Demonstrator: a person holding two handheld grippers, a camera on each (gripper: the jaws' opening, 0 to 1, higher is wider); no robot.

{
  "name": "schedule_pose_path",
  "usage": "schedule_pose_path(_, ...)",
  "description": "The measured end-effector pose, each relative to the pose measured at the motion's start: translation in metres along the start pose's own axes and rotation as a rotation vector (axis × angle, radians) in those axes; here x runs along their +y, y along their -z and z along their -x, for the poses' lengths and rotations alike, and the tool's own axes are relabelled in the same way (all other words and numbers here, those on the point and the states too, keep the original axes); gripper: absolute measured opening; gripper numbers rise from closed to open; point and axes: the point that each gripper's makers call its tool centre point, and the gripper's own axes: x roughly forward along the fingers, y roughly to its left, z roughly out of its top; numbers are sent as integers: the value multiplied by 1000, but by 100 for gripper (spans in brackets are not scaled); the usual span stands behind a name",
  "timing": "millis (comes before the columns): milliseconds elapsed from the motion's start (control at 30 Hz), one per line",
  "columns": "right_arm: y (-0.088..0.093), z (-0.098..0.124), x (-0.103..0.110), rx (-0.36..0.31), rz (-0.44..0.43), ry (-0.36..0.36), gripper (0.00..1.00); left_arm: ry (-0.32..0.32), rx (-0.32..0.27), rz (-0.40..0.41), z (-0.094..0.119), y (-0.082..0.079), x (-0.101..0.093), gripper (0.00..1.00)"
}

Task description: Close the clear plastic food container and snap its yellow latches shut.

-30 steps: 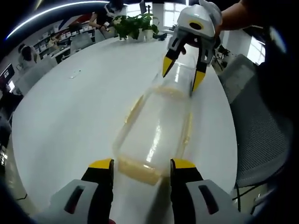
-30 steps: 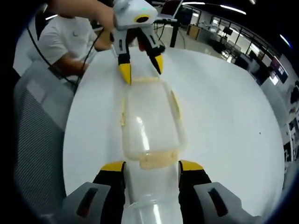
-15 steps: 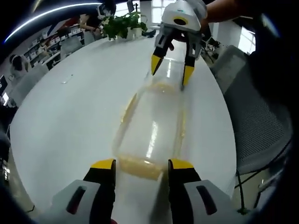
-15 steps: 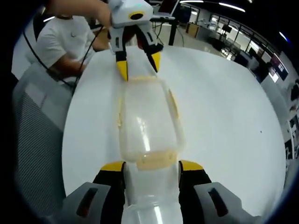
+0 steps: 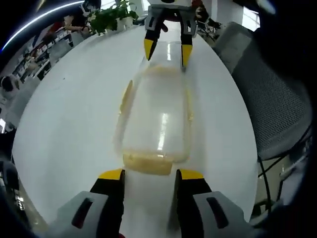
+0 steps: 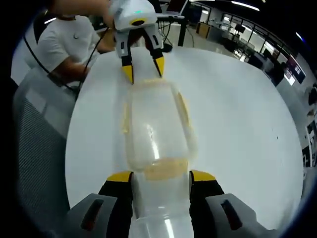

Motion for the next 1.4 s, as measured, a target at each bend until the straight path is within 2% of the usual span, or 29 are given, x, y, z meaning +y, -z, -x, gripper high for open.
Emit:
schedule_pose_path(100,0,0,0,2,4,-5,45,7,-16,-6,-3,-9,3,41)
schedule_pose_path(167,0,-1,0,3,13,-6,45,20,-1,-45,-7,-9,0,41)
schedule_pose_path(500,4,-9,-6,29,29,-15,45,55,-17,-7,-9,-10,-3,39)
schedule_pose_path(700,8,-18,-6,69,67,-56,44,59,-24,0,-10,-10,-2,38)
schedule_pose_path(767,10,-18,-7,81,39,-62,45,59,-21,1,-10,-10,-2,38)
schedule_pose_path(867,13,-20,-7,98,63,-70,40,69,-22,8,-10,-11,-4,38)
schedule_pose_path(1000,14,-20,-7,122,64,-91,40,83,-20,16,-12,-14,-6,38)
schedule_pose_path(1133,15,-21,-6,144,80,-82,39,85,-17,19,-12,-14,-7,38)
schedule_pose_path(1400,19,-19,-6,151,84,-87,39,97,-9,19,-13,-16,-10,39)
